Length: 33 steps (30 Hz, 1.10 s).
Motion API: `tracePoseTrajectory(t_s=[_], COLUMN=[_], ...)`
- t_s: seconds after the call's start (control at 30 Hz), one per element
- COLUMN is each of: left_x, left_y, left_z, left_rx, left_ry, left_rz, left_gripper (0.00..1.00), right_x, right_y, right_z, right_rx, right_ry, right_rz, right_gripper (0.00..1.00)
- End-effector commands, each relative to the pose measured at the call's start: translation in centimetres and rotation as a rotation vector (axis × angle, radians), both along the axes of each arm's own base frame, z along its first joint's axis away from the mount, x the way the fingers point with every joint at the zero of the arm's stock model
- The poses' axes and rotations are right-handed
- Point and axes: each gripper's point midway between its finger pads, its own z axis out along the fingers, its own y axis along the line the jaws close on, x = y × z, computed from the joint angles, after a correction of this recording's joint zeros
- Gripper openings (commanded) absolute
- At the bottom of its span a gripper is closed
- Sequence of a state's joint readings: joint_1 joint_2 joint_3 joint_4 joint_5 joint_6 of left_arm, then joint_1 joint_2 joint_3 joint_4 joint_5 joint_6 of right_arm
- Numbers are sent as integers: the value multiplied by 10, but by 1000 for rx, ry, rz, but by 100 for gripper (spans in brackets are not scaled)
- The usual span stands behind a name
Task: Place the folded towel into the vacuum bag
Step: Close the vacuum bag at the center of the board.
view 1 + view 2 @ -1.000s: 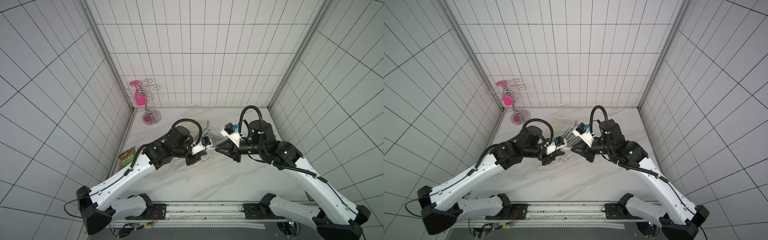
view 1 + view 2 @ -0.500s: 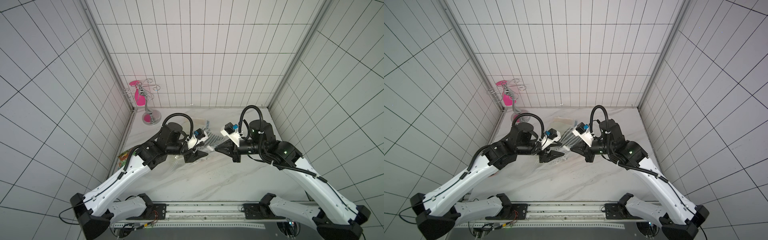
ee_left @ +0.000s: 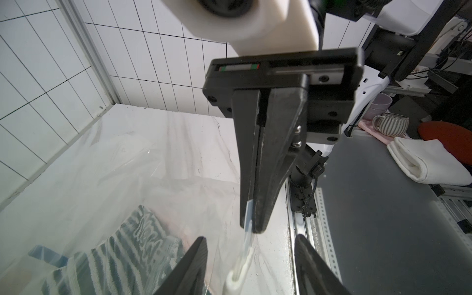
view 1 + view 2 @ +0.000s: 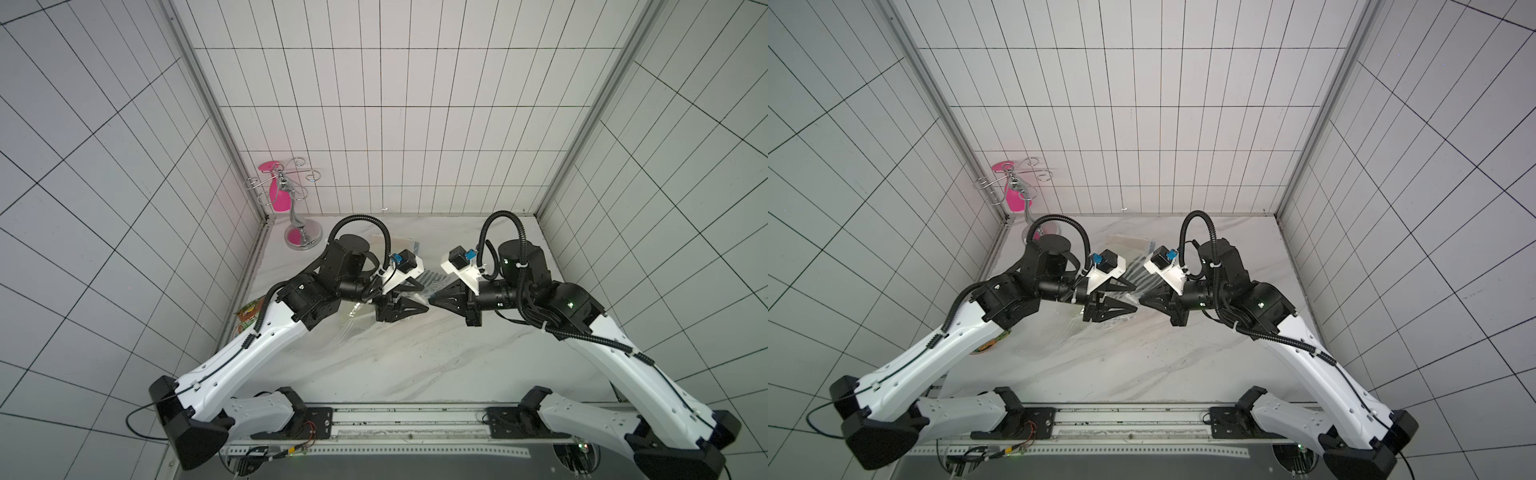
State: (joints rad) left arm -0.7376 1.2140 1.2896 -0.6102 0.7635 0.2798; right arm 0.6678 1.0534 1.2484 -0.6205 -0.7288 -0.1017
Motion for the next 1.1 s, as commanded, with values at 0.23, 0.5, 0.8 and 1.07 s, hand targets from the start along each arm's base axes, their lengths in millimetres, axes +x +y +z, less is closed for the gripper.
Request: tracePoseTrajectory(t_s=[0.23,0.5,0.8,1.07], left_x=[-5,5,9,4], left_y=[-1,-2,-3,8], left_z=[-6,-8,-6,-29], left_rx=[21,30,37,86], left_ry=[-10,-38,-31,-31], left_rz=[-61,-15,-3,17], left_gripper=[56,9,0,0], right_x=[-13,-15,-15,-6], right_y=[2,2,1,-3], right_z=[18,17,16,20], right_rx=[61,69,71,105], right_ry=[-45,-35,-35,-34], right_rz=[66,64,56,9], right_gripper=[0,0,0,0])
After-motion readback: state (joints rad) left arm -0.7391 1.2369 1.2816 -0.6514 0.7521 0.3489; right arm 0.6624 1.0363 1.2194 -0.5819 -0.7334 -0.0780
